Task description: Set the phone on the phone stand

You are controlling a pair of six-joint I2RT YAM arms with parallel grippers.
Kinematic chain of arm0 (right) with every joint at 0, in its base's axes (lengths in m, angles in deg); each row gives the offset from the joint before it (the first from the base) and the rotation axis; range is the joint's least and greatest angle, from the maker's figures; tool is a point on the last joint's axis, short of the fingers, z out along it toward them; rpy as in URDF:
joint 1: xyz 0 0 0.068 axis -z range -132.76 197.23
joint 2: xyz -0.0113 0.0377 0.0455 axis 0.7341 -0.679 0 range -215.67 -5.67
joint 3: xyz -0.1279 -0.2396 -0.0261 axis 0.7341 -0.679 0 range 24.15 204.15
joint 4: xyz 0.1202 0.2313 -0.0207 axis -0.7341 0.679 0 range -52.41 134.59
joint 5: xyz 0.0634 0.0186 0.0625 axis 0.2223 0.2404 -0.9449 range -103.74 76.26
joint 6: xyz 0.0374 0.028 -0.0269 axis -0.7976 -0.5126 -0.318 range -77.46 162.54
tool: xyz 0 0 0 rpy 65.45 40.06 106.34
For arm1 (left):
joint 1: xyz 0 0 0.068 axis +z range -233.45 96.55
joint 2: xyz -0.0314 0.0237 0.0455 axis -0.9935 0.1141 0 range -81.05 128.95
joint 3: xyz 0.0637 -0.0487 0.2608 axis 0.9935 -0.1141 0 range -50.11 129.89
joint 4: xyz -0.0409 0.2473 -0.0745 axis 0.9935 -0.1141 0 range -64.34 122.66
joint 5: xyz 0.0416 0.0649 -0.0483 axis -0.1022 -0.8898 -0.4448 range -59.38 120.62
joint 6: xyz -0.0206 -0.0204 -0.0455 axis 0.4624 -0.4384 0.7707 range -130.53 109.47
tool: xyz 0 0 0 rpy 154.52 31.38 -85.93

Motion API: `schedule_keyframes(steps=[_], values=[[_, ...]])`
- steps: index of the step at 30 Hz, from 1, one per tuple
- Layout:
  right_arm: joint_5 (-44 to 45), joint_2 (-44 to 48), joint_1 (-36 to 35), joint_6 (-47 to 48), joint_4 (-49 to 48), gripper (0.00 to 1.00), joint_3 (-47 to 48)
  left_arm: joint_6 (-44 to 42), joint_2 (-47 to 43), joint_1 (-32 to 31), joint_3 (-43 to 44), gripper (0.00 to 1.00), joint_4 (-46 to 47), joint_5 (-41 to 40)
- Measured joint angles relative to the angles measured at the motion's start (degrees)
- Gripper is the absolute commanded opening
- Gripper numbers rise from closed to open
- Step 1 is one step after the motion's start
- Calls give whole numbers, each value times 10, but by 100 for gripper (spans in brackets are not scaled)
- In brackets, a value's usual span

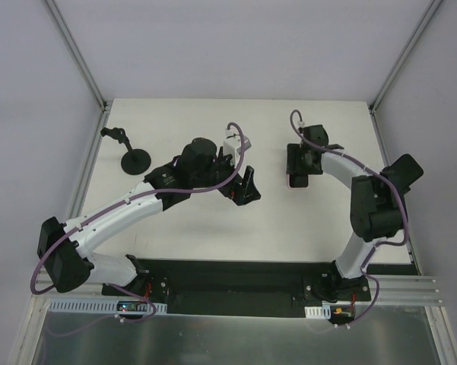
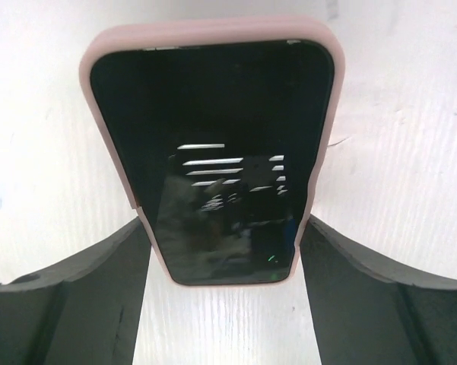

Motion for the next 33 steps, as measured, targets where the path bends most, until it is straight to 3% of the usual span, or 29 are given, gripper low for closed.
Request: schedule_keyframes(steps=[2,5,12,14,21,33], values=[[0,28,-16,20,-15,1,-29,8,-5,9,-7,90,3,-9],[9,111,-97,75,-51,1,-101,40,-20,46,-26,91,10,-18],[-21,203,-254,102,-112,1,-124,157,-20,151,-39,87,32,-2],[-31,217,-271,92,-127,1,-135,185,-22,168,-51,85,42,3],[-45,222,-315,63,-145,1,-139,200,-34,181,-92,60,56,16],[-50,261,-351,46,-167,1,-153,169,-12,181,-111,45,69,42]])
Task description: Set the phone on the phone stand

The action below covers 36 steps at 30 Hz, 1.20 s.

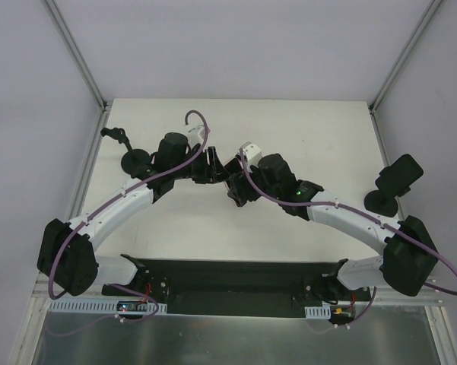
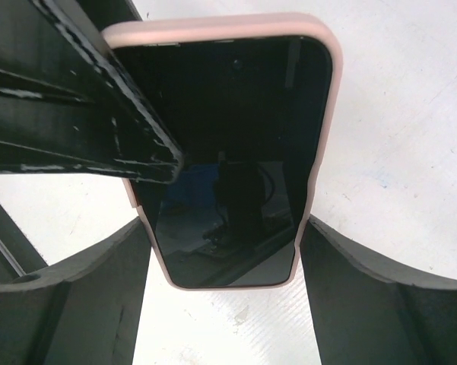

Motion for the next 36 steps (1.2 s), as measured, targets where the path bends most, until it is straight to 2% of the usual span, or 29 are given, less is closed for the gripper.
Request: schedule_keyframes(steps=[4,8,9,11,14,15,17,18,19,20,23,33,36], values=[[9,0,-7,0,6,1,0,-6,20,0,2,40,3,22],[13,0,-9,0,10,1,0,-13,26,0,2,29,5,36],[15,0,-11,0,10,1,0,-15,26,0,2,24,5,40],[19,0,-14,0,10,1,0,-17,27,0,3,20,6,45],[26,0,-20,0,15,1,0,-21,29,0,4,3,6,56],[29,0,-22,0,18,5,1,-23,30,0,5,0,5,60],[36,0,-25,-1,29,48,5,-24,32,-1,6,0,5,67],[38,0,-26,-2,36,65,9,-25,32,0,7,0,5,71],[39,0,-27,-2,44,89,14,-26,33,0,8,0,5,75],[38,0,-27,-2,55,99,20,-27,33,0,9,0,5,78],[4,2,-23,2,81,96,38,-48,33,0,10,0,0,90],[-256,65,81,-39,90,99,-11,-82,50,-7,23,0,-10,234],[-319,89,91,-55,76,88,-45,-89,49,-13,28,0,-10,285]])
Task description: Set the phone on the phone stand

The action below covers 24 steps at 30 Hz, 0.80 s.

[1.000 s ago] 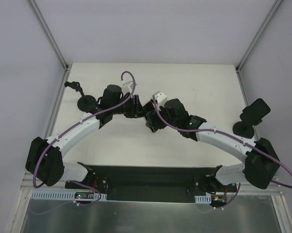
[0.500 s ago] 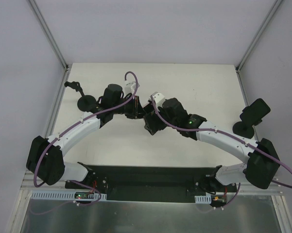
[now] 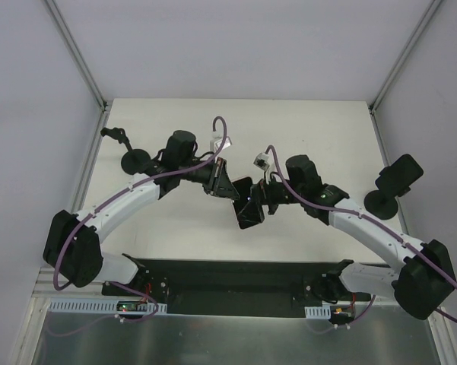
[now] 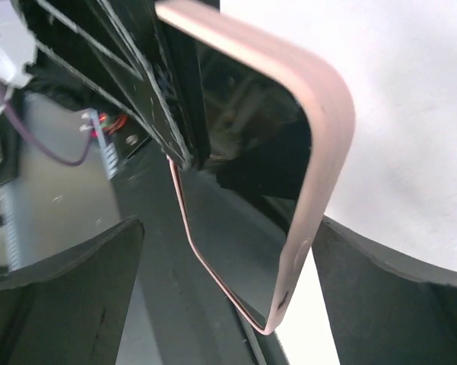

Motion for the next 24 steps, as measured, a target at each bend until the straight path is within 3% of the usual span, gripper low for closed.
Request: schedule_keyframes(steps=[3,6,7,8,9,10,13,14,16,20,24], values=[[-81,18,9,-33,-29,74,-40,-6,-8,-3,1,0,0,34],[-127,19,11,-53,-61,50,-58,-13,-20,-3,1,0,0,53],[-144,19,11,-64,-76,28,-66,-14,-24,-3,1,0,0,59],[-156,20,11,-75,-90,19,-73,-15,-27,-3,2,0,0,64],[-164,20,11,-80,-102,2,-77,-16,-30,-3,2,0,0,68],[-175,20,11,-94,-115,1,-83,-19,-33,-3,2,4,0,80],[-211,28,6,-112,-168,1,-100,-19,-42,-1,1,46,-1,97],[-204,31,5,-122,-180,1,-104,-12,-51,-2,1,71,-1,86],[-184,35,4,-132,-190,1,-111,-9,-72,0,0,79,-3,38],[-110,56,14,-148,-191,1,-137,12,-171,31,-10,98,-48,-188],[-52,86,42,-158,-183,1,-159,17,-303,58,-24,99,-86,-463]])
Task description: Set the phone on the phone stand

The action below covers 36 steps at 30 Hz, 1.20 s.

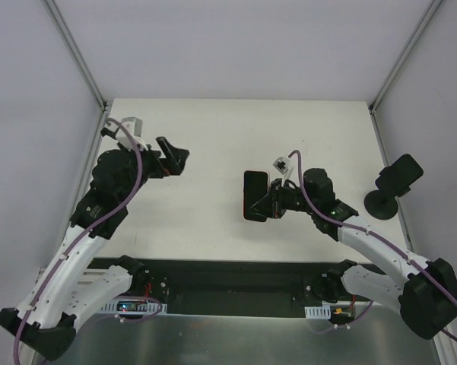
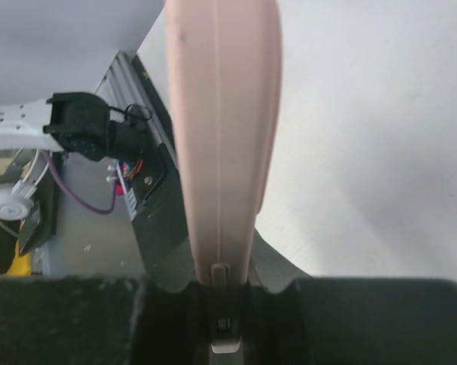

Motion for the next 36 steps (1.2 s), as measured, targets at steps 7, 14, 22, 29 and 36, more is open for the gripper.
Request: schedule_keyframes(steps=[7,14,22,29,36], values=[[32,38,21,3,19,1,-2,7,44,122,56,99,-56,-247],[41,93,22,24,72,1,-4,105,212,306,173,99,-158,-256],[68,186,25,57,143,1,-8,231,323,380,280,99,-217,-181],[82,216,26,68,178,1,-12,305,402,405,306,97,-245,-100],[85,216,26,68,190,1,-13,329,455,405,336,66,-242,-43]])
